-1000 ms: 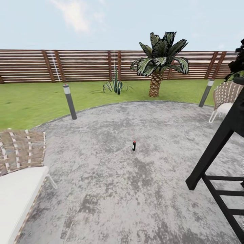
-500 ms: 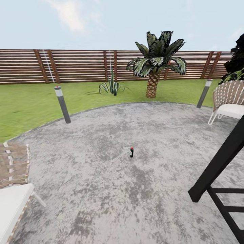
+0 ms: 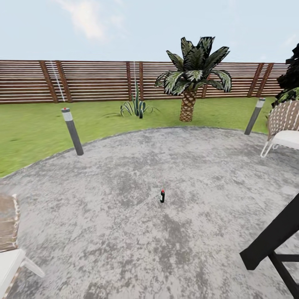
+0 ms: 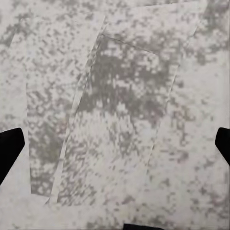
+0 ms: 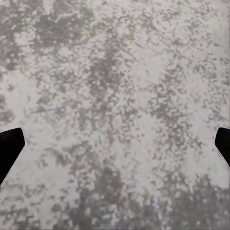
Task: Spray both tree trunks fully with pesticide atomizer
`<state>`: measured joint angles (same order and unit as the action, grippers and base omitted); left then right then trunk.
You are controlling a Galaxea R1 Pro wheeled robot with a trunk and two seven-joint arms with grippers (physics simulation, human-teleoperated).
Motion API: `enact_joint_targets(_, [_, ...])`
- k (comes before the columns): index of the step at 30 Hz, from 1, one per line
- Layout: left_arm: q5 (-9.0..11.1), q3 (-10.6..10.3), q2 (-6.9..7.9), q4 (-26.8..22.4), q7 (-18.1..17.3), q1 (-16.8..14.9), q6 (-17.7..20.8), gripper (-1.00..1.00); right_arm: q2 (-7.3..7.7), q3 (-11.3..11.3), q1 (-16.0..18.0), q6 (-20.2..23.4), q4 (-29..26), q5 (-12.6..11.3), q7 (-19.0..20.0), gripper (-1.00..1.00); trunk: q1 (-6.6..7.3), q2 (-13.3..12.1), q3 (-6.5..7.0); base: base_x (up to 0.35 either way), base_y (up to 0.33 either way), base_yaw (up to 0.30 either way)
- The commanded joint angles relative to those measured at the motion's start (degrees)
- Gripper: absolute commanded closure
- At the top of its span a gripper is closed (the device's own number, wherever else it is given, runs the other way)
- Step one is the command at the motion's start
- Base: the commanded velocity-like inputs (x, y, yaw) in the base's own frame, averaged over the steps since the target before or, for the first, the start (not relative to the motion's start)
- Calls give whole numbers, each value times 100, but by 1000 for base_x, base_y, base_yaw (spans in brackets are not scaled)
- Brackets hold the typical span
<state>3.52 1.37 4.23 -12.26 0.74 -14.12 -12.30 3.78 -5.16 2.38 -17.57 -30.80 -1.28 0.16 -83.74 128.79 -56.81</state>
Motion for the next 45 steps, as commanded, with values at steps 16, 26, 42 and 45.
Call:
enact_joint_targets(16, [44,4,-1,5,-3,-3,-14,-100,8,7,4,-19,20,4,2,-100,-3,1,-5,339,0,0])
enact_joint_targets(26, [44,4,-1,5,-3,-3,-17,-100,3,7,5,-19,-4,-8,2,-100,-3,1,-5,339,0,0])
enact_joint_targets(42, [44,4,-1,5,-3,-3,-18,-100,-149,7,3,-19,-21,-5,10,-100,-3,1,-5,339,0,0])
enact_joint_targets(45, [44,4,-1,5,-3,-3,-18,-100,-150,7,2,-19,-22,-4,10,-100,-3,1,-5,339,0,0])
